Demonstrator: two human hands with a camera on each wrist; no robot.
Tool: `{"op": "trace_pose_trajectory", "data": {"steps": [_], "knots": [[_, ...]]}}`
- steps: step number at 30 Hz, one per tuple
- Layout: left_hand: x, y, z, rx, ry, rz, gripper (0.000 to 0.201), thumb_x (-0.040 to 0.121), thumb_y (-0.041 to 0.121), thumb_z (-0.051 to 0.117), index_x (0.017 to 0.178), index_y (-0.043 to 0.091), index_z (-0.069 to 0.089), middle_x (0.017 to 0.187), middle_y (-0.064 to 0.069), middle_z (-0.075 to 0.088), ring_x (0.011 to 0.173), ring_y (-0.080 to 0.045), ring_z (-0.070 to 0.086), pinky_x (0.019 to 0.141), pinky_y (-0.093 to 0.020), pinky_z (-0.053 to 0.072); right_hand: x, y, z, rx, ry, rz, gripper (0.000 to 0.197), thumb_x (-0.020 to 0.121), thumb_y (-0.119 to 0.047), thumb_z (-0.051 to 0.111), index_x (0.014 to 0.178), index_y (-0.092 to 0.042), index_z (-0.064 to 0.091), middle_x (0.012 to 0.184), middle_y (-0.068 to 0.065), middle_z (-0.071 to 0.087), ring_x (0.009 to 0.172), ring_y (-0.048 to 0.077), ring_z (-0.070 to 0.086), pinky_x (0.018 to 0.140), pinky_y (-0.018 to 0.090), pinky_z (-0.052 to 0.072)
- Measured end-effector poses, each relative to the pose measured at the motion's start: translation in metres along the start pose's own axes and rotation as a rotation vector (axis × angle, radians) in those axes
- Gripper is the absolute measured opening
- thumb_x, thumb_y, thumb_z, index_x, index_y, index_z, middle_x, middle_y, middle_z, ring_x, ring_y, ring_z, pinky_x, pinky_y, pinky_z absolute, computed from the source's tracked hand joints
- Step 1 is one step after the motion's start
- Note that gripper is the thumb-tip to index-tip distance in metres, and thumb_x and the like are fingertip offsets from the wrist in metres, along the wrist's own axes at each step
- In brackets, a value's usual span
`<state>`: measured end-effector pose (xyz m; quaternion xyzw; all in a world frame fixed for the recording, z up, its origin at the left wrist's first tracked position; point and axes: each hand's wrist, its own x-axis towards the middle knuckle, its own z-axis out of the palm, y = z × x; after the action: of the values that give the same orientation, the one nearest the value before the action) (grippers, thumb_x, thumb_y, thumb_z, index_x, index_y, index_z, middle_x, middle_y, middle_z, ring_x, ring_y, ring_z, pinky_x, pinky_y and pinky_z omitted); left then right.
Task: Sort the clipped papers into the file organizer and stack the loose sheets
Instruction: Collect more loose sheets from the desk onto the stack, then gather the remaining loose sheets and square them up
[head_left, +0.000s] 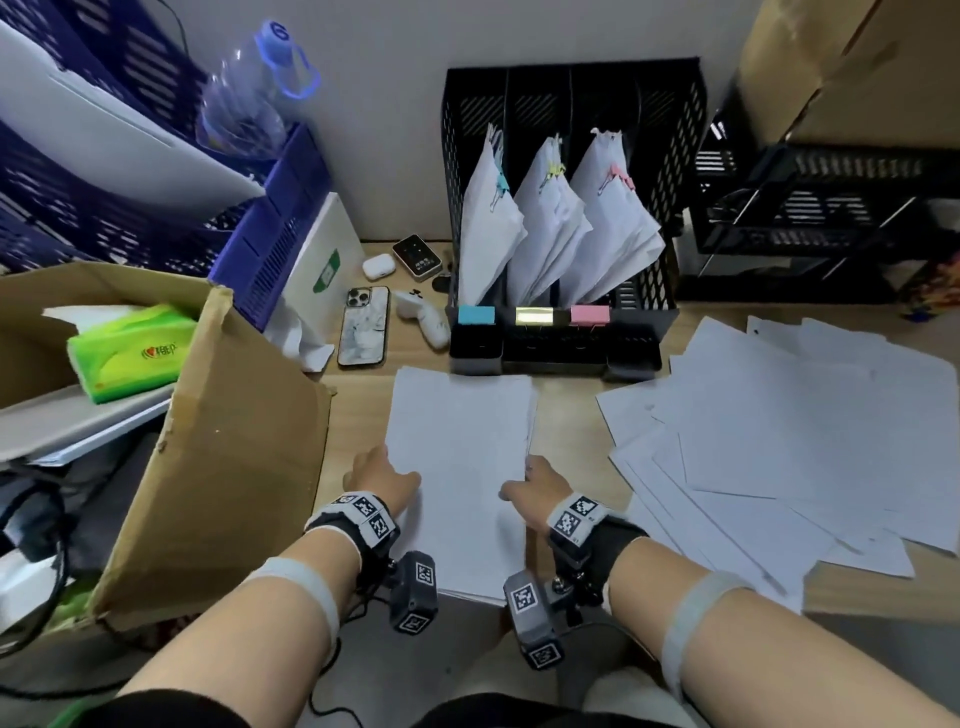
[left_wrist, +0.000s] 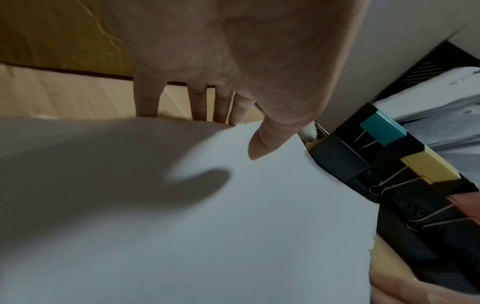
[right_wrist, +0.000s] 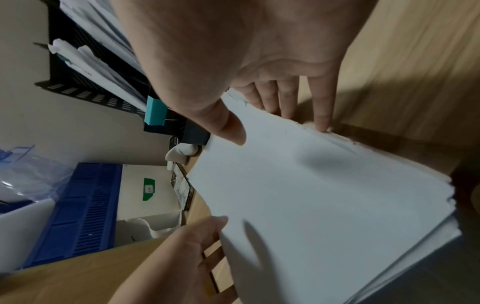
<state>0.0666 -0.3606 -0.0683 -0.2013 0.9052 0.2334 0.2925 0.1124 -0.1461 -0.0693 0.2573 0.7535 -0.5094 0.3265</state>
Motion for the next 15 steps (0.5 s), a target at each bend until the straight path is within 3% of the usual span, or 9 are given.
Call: {"op": "trace_pose_trajectory", "data": {"steps": [1, 3, 5, 7, 9, 11, 13, 15], "knots": [[-0.002, 0.003, -0.002, 0.0, 0.002, -0.01, 0.061, 0.074, 0.036, 0.055, 0.132, 0.018, 0.052, 0.137, -0.009, 0.051, 0.122, -0.036, 0.052, 0.102, -0.046, 0.047, 0.003, 0.002, 0.0, -0.013, 0.013, -0.016, 0.051, 0.076, -0.024, 0.058, 0.122, -0.007, 0.047, 0.1, 0.005, 0.061, 0.082, 0.021, 0.058, 0.065, 0.028, 0.047], [-0.007, 0.014, -0.005, 0.01, 0.023, -0.017, 0.061, 0.08, 0.033, 0.055, 0.138, 0.016, 0.046, 0.141, -0.011, 0.044, 0.128, -0.037, 0.045, 0.105, -0.046, 0.044, 0.003, 0.004, -0.003, -0.039, 0.028, -0.033, 0.055, 0.071, -0.025, 0.056, 0.122, -0.006, 0.051, 0.109, 0.01, 0.066, 0.093, 0.028, 0.065, 0.076, 0.033, 0.051], [-0.011, 0.035, -0.003, 0.01, 0.073, 0.05, 0.06, 0.086, 0.03, 0.057, 0.143, 0.017, 0.041, 0.146, -0.012, 0.036, 0.135, -0.034, 0.039, 0.11, -0.045, 0.039, 0.002, 0.008, -0.011, -0.039, 0.052, -0.015, 0.059, 0.079, -0.021, 0.057, 0.136, -0.008, 0.043, 0.132, 0.012, 0.057, 0.118, 0.03, 0.057, 0.09, 0.032, 0.049], [-0.014, 0.064, 0.004, -0.051, 0.1, 0.2, 0.048, 0.087, 0.026, 0.059, 0.134, 0.019, 0.051, 0.143, -0.012, 0.041, 0.132, -0.031, 0.043, 0.11, -0.043, 0.039, -0.002, 0.015, -0.027, 0.05, 0.086, 0.022, 0.064, 0.086, -0.015, 0.055, 0.146, -0.014, 0.032, 0.145, 0.008, 0.045, 0.124, 0.027, 0.052, 0.098, 0.036, 0.047], [-0.021, 0.097, 0.017, -0.131, 0.038, 0.373, 0.032, 0.089, 0.021, 0.058, 0.12, 0.02, 0.06, 0.135, -0.008, 0.05, 0.125, -0.027, 0.05, 0.105, -0.037, 0.042, -0.006, 0.027, -0.051, 0.143, 0.143, 0.042, 0.06, 0.087, -0.013, 0.054, 0.144, -0.017, 0.036, 0.14, 0.005, 0.048, 0.113, 0.027, 0.055, 0.09, 0.039, 0.053], [-0.031, 0.13, 0.035, -0.197, -0.081, 0.496, 0.02, 0.091, 0.017, 0.059, 0.11, 0.02, 0.064, 0.122, -0.003, 0.062, 0.118, -0.022, 0.058, 0.1, -0.032, 0.045, -0.009, 0.045, -0.08, 0.181, 0.224, 0.046, 0.054, 0.086, -0.011, 0.054, 0.138, -0.014, 0.042, 0.122, 0.008, 0.055, 0.102, 0.026, 0.056, 0.081, 0.036, 0.051], [-0.043, 0.162, 0.054, -0.215, -0.194, 0.568, 0.012, 0.09, 0.015, 0.061, 0.1, 0.021, 0.065, 0.107, -0.001, 0.069, 0.107, -0.022, 0.065, 0.094, -0.031, 0.05, -0.016, 0.067, -0.112, 0.191, 0.31, 0.066, 0.048, 0.086, -0.009, 0.054, 0.133, -0.01, 0.048, 0.108, 0.009, 0.058, 0.094, 0.024, 0.054, 0.086, 0.034, 0.049], [-0.052, 0.19, 0.077, -0.158, -0.292, 0.626, 0.01, 0.09, 0.014, 0.063, 0.096, 0.023, 0.065, 0.099, -0.001, 0.07, 0.097, -0.023, 0.067, 0.087, -0.03, 0.052, -0.028, 0.091, -0.144, 0.215, 0.399, 0.108, 0.041, 0.086, -0.008, 0.054, 0.127, -0.01, 0.052, 0.111, 0.011, 0.061, 0.095, 0.024, 0.056, 0.096, 0.039, 0.051]]}}
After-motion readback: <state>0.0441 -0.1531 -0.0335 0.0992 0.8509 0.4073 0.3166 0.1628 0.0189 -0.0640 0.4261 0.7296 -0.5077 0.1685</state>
